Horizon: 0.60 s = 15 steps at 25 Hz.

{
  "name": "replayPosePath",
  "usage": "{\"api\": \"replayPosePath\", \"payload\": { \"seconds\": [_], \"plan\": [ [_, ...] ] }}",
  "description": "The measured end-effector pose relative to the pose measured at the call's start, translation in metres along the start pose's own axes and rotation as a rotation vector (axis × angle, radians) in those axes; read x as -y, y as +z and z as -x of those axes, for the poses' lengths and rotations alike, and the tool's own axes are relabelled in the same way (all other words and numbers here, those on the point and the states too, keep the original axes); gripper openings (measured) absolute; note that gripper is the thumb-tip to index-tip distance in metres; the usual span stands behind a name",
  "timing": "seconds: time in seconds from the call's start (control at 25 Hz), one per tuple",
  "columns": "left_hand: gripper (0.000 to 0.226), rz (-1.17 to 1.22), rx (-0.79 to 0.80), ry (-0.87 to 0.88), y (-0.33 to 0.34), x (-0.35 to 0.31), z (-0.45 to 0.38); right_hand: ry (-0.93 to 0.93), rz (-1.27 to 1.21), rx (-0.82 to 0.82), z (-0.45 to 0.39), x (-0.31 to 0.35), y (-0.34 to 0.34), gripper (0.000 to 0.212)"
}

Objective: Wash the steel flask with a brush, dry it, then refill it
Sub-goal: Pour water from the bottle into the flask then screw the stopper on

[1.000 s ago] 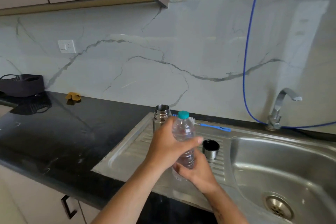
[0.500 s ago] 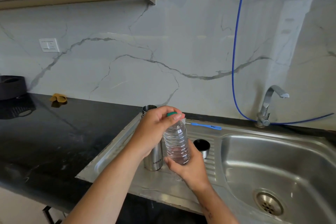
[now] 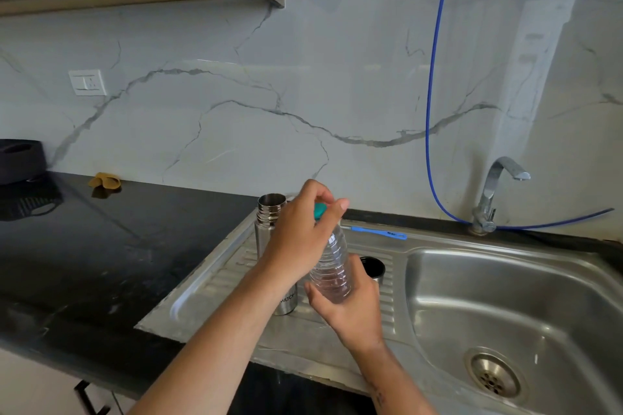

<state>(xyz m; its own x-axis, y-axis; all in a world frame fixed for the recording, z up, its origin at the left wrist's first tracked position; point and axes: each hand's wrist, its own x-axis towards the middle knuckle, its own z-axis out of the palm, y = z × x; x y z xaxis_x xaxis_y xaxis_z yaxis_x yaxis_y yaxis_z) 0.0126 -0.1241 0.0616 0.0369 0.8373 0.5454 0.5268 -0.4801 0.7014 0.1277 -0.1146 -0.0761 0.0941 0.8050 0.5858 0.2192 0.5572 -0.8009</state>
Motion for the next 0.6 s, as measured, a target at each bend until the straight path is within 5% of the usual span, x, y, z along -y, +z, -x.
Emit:
{"api": "replayPosePath", "payload": {
  "seconds": [0.16,0.36,0.6],
  "plan": [
    [0.021,0.169,0.247,0.018,-0.007,0.01,0.006,0.003,-0.01,-0.003,-0.002,0.002,-0.002,0.045],
    [0.017,0.242,-0.071,-0.005,-0.019,0.008,0.004,0.009,-0.022,0.045,0.0,0.0,0.001,0.049],
    [0.043,0.258,-0.379,-0.017,-0.06,0.032,0.024,0.043,-0.07,0.048,-0.001,0.0,0.0,0.051]
  ]
}}
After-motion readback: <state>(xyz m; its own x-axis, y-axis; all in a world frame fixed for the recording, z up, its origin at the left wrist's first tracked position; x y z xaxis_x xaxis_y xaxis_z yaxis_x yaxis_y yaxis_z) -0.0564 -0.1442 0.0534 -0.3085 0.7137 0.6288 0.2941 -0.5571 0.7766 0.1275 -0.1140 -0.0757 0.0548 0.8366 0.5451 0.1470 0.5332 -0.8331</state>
